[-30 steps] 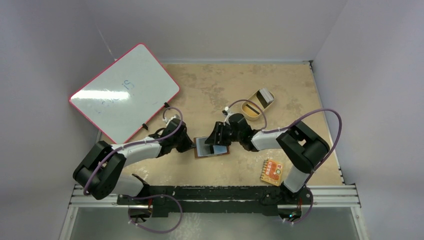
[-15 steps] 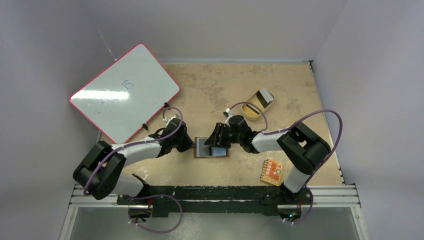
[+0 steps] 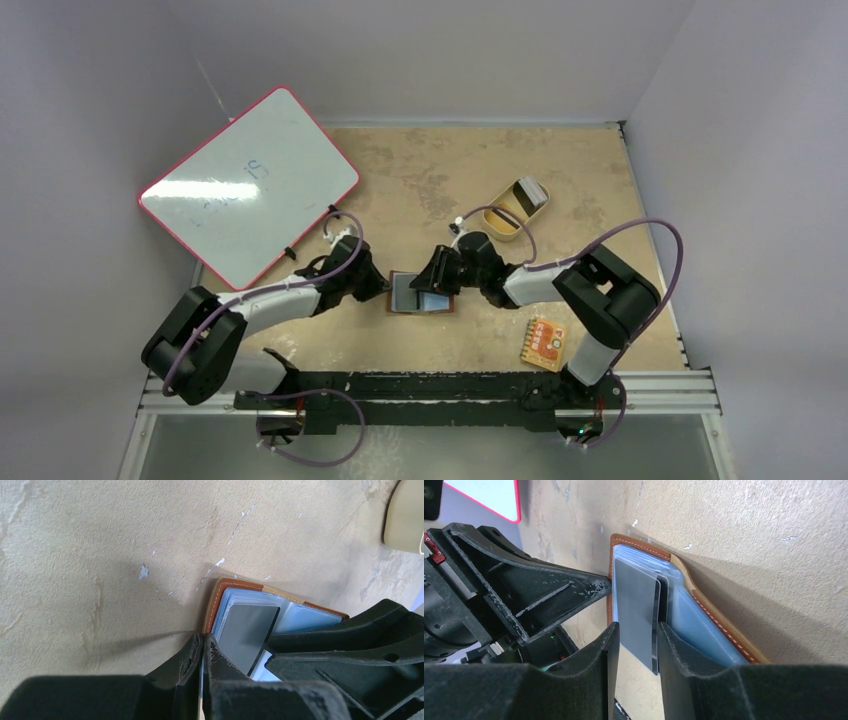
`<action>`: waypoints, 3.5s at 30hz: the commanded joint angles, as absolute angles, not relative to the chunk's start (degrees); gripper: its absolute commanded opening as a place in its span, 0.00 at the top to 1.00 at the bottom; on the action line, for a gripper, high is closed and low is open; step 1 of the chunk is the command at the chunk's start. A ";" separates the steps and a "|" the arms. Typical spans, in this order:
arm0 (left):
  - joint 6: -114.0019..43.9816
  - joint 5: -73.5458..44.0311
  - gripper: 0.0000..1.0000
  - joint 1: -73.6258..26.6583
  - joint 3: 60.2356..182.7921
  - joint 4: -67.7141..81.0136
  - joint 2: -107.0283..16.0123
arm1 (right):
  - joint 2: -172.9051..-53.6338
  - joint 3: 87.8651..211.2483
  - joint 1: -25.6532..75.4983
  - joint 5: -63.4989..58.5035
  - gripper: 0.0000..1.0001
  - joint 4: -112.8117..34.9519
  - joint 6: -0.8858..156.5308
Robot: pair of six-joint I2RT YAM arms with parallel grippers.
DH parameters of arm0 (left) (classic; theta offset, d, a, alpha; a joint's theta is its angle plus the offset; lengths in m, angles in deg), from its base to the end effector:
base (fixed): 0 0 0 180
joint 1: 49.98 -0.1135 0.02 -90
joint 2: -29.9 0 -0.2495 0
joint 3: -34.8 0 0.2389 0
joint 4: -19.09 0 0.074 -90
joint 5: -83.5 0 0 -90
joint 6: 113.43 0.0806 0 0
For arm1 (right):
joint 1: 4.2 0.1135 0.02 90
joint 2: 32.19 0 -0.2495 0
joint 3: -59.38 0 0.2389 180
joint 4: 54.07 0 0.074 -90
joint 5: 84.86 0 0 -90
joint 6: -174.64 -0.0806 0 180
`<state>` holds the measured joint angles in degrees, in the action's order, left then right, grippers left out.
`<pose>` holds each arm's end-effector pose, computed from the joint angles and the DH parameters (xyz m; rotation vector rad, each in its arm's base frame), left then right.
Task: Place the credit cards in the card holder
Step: Insert the credit card into the card holder, then pick up the credit card from the storage box.
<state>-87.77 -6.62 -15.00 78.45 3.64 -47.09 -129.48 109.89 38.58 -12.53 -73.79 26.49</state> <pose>0.2173 -0.1522 0.1090 -0.6526 2.4952 -0.7409 0.2399 0.2554 0.1183 0.0916 2.3306 1.3258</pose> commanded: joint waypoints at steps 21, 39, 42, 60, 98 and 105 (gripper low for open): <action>-76.92 -3.51 0.91 -16.06 84.04 -5.85 -43.12 | -116.68 128.23 35.95 6.62 0.40 -40.30 54.31; -68.77 -7.24 0.34 -16.06 91.13 -17.57 -33.51 | -126.93 144.99 20.28 35.21 0.32 -29.04 82.72; -67.48 -8.89 0.33 -16.03 92.01 -18.41 -32.84 | -129.82 146.25 19.04 37.92 0.31 -29.04 85.67; -65.61 -8.30 0.31 -16.06 91.85 -20.23 -30.06 | -140.33 150.50 14.11 44.04 0.33 -32.23 95.58; -66.74 -9.29 0.31 -16.02 90.03 -18.26 -29.78 | -141.01 152.48 13.08 44.52 0.65 -32.90 96.59; -66.85 -9.26 0.31 -16.02 90.03 -18.22 -29.69 | -140.20 153.40 13.09 43.73 0.72 -31.69 96.32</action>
